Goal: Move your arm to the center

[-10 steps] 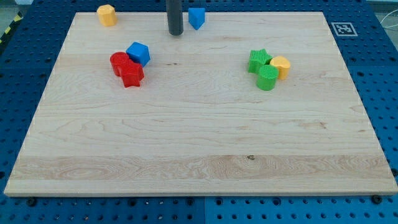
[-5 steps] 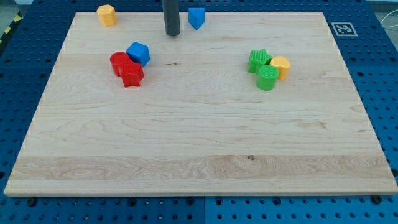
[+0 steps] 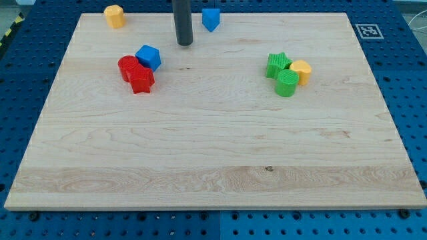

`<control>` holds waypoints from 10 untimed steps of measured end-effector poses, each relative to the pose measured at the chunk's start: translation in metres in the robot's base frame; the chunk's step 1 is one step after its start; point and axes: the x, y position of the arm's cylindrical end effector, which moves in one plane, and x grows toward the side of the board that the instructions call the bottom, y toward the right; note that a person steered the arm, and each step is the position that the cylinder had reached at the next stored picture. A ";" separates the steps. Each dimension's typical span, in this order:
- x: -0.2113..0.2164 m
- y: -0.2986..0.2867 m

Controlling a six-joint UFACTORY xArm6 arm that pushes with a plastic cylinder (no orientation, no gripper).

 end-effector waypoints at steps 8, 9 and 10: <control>0.178 0.028; 0.181 0.101; 0.181 0.172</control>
